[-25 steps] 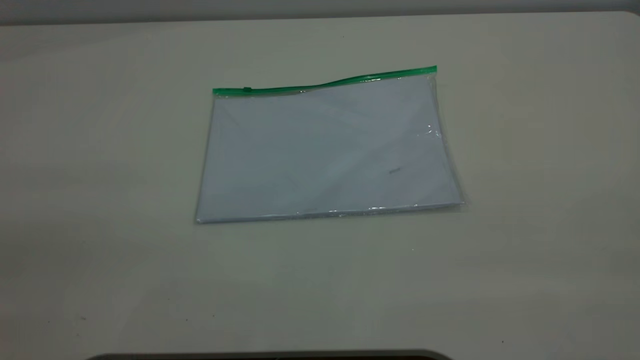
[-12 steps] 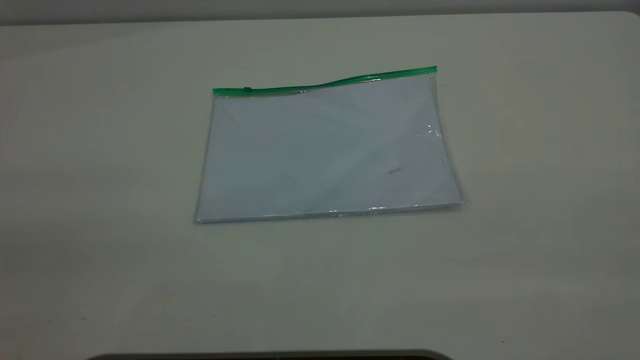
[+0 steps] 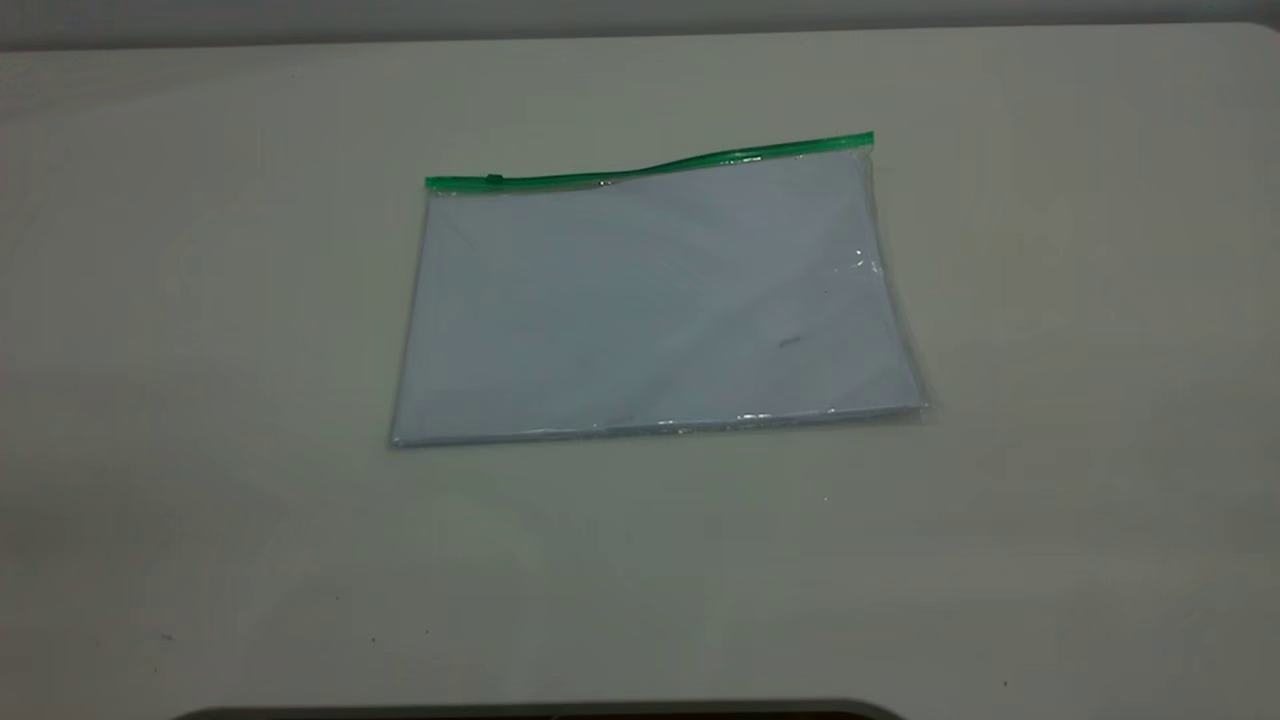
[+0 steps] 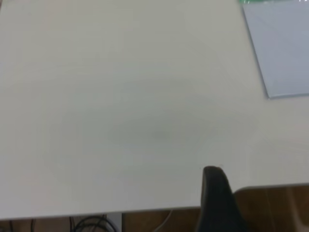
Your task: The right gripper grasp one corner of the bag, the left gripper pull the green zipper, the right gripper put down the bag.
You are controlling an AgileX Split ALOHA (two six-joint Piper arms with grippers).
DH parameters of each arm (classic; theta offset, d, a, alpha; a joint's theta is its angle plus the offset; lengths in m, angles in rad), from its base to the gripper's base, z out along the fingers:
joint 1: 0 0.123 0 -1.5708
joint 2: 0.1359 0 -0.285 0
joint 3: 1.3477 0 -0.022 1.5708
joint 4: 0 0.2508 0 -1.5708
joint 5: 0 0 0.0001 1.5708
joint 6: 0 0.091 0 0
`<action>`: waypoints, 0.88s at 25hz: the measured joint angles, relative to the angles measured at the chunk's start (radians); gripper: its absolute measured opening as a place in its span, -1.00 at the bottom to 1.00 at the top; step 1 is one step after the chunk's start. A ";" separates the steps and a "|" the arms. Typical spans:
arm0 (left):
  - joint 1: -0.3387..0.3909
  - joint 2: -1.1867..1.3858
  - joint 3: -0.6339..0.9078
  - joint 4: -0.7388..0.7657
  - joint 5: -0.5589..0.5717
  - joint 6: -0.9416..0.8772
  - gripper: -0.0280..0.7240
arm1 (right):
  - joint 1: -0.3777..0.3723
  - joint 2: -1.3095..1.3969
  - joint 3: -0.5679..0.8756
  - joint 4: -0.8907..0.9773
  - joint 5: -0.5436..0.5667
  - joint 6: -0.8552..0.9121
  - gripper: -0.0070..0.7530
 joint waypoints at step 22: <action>0.000 -0.013 0.000 0.001 0.003 -0.022 0.46 | 0.000 0.000 0.000 0.000 0.000 0.000 0.58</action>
